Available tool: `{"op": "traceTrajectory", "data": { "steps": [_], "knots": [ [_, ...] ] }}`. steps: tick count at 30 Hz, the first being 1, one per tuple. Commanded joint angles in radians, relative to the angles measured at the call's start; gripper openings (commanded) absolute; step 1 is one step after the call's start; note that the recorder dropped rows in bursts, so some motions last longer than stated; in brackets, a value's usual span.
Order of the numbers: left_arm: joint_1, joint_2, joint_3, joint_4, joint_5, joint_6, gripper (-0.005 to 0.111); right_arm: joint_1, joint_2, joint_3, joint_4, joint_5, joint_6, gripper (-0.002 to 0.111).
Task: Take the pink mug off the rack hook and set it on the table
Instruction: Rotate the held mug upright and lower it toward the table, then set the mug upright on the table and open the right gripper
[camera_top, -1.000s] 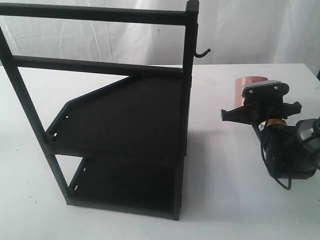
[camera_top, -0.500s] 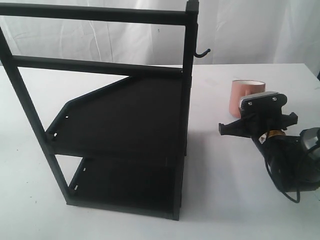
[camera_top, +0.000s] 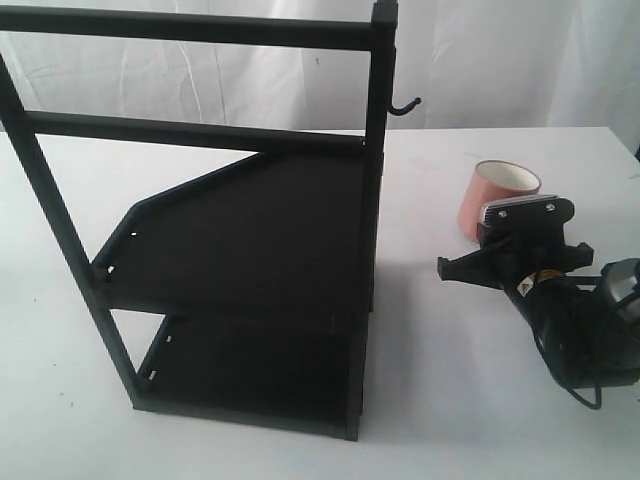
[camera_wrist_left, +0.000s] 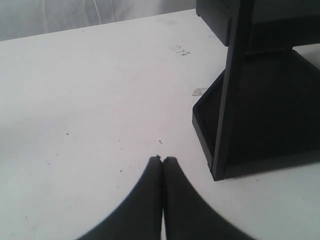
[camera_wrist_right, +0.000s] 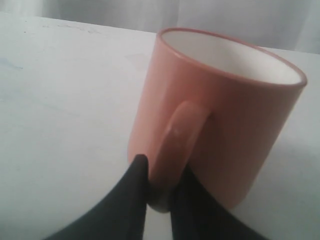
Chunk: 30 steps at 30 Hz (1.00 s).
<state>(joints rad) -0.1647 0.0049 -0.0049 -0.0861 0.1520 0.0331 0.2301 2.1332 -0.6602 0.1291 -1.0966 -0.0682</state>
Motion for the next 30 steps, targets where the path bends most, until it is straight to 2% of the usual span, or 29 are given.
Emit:
{"op": "traceTrajectory", "data": {
  "steps": [1, 6, 19, 26, 30],
  "knots": [
    [0.003, -0.005, 0.005, -0.002, -0.001, -0.006, 0.000, -0.002, 0.011, 0.011, -0.007, 0.151, -0.057, 0.000],
    [0.003, -0.005, 0.005, -0.002, -0.001, -0.006, 0.000, 0.024, -0.003, 0.011, -0.032, 0.149, -0.244, 0.000],
    [0.003, -0.005, 0.005, -0.002, -0.001, -0.006, 0.000, 0.030, -0.006, 0.013, 0.006, 0.159, -0.192, 0.001],
    [0.003, -0.005, 0.005, -0.002, -0.001, -0.006, 0.000, 0.030, -0.006, 0.022, 0.008, 0.127, -0.187, 0.027],
    [0.003, -0.005, 0.005, -0.002, -0.001, -0.006, 0.000, 0.030, -0.008, 0.022, 0.008, 0.131, -0.150, 0.032]
  ]
}}
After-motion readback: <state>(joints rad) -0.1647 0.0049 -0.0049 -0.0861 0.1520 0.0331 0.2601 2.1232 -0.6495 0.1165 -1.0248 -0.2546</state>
